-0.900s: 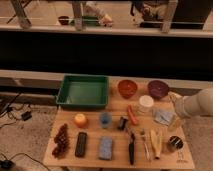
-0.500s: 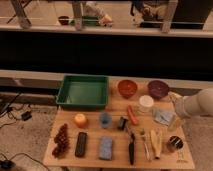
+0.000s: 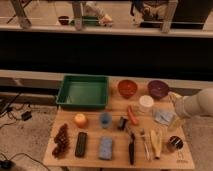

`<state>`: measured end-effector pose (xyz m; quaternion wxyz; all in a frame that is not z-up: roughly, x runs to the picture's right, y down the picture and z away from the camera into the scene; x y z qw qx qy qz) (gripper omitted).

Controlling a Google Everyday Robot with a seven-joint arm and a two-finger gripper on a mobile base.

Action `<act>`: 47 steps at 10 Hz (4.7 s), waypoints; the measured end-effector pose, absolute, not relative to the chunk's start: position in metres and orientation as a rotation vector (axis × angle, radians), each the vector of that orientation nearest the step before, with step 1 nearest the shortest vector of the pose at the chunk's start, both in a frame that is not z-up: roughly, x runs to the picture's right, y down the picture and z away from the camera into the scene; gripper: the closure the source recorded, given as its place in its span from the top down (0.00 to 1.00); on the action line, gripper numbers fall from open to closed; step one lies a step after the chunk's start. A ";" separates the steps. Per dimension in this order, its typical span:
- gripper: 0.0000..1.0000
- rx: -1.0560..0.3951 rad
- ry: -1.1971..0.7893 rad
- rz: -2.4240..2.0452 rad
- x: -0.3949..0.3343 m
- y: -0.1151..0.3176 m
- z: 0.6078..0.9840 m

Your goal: Place grapes in red bowl

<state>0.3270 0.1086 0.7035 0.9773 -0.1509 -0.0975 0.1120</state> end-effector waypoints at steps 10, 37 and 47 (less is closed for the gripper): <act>1.00 -0.304 -0.196 0.226 0.327 0.109 0.703; 1.00 -0.320 -0.332 0.009 0.216 0.129 0.687; 1.00 -0.394 -0.548 -0.153 0.044 0.165 0.662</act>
